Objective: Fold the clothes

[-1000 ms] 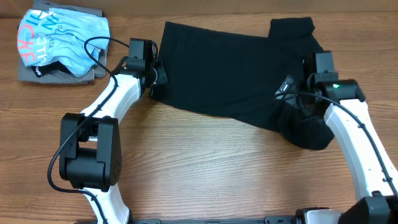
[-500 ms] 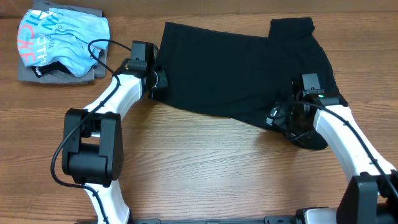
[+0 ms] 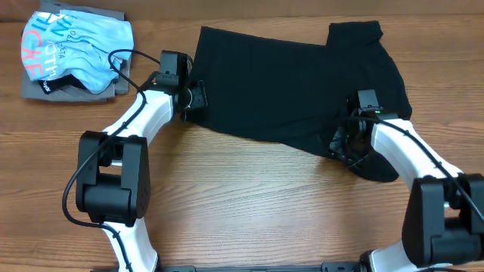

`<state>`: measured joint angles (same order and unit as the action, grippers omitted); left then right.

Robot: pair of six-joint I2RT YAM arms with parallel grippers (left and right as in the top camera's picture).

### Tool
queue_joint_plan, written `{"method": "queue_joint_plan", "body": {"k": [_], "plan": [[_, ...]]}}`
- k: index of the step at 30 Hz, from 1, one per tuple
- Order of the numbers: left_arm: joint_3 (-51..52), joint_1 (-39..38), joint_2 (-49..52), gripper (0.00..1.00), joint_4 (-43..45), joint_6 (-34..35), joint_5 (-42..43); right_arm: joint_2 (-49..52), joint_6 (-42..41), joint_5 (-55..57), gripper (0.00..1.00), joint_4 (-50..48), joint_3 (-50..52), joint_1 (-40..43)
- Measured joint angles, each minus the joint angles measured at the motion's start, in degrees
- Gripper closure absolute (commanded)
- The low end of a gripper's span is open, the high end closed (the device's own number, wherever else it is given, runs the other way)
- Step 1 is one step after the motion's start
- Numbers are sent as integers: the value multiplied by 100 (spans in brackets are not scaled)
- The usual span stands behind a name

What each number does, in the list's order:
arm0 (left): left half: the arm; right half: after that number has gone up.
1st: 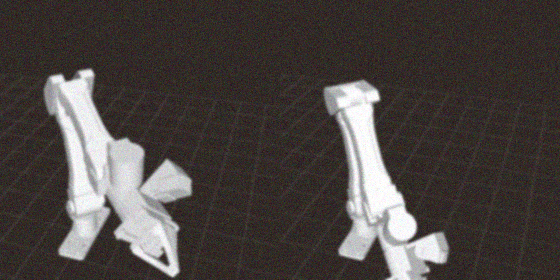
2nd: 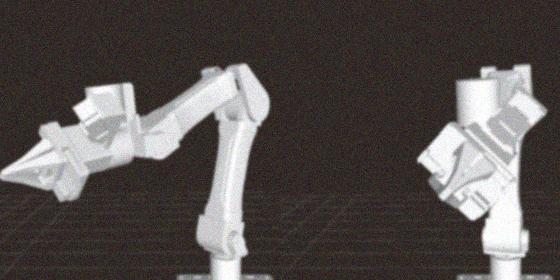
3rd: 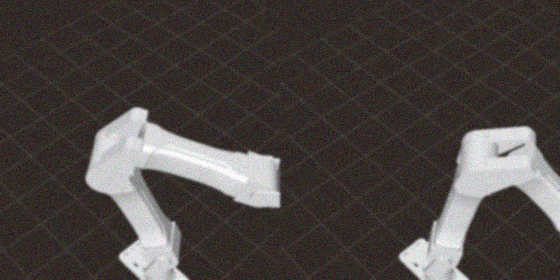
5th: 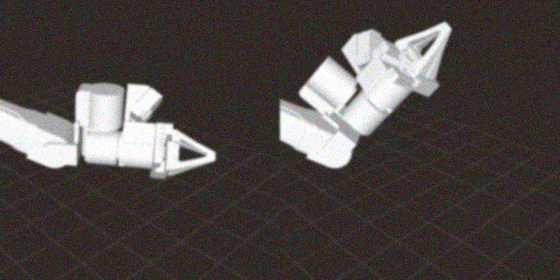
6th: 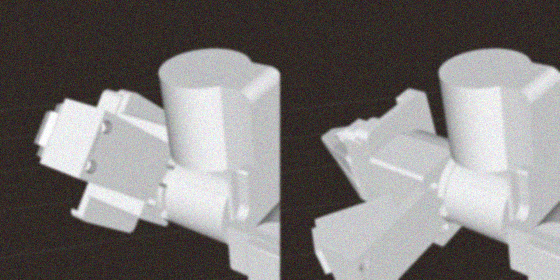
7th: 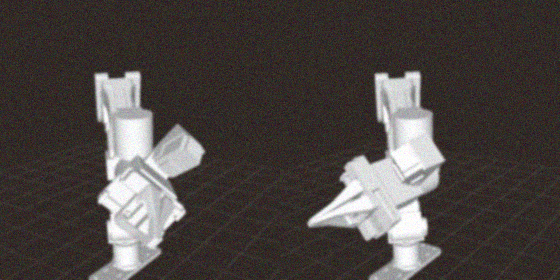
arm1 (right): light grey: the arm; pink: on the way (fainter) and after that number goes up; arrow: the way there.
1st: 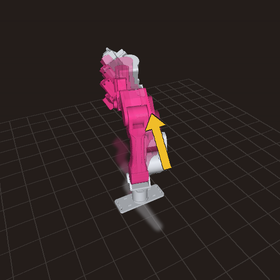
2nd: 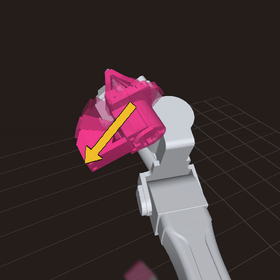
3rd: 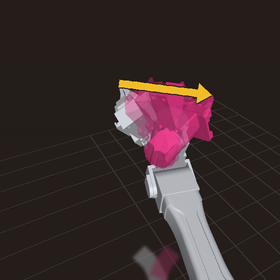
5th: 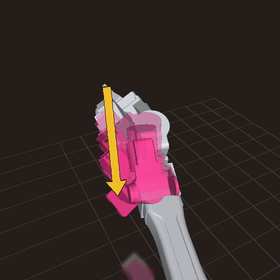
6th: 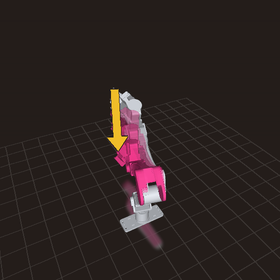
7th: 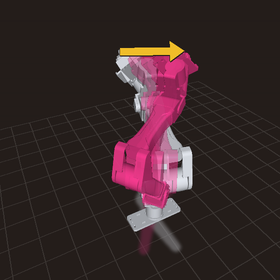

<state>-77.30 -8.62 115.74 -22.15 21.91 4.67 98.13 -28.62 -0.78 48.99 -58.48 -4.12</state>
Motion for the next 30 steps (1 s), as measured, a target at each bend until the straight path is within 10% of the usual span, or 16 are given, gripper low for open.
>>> {"method": "queue_joint_plan", "body": {"k": [16,30], "plan": [[0,0,0,35,-20,-111,-22,107,105,540,95,450,-778,232],[0,0,0,34,-17,-116,-129,107,699,868,96,-555,-793,811]]}}
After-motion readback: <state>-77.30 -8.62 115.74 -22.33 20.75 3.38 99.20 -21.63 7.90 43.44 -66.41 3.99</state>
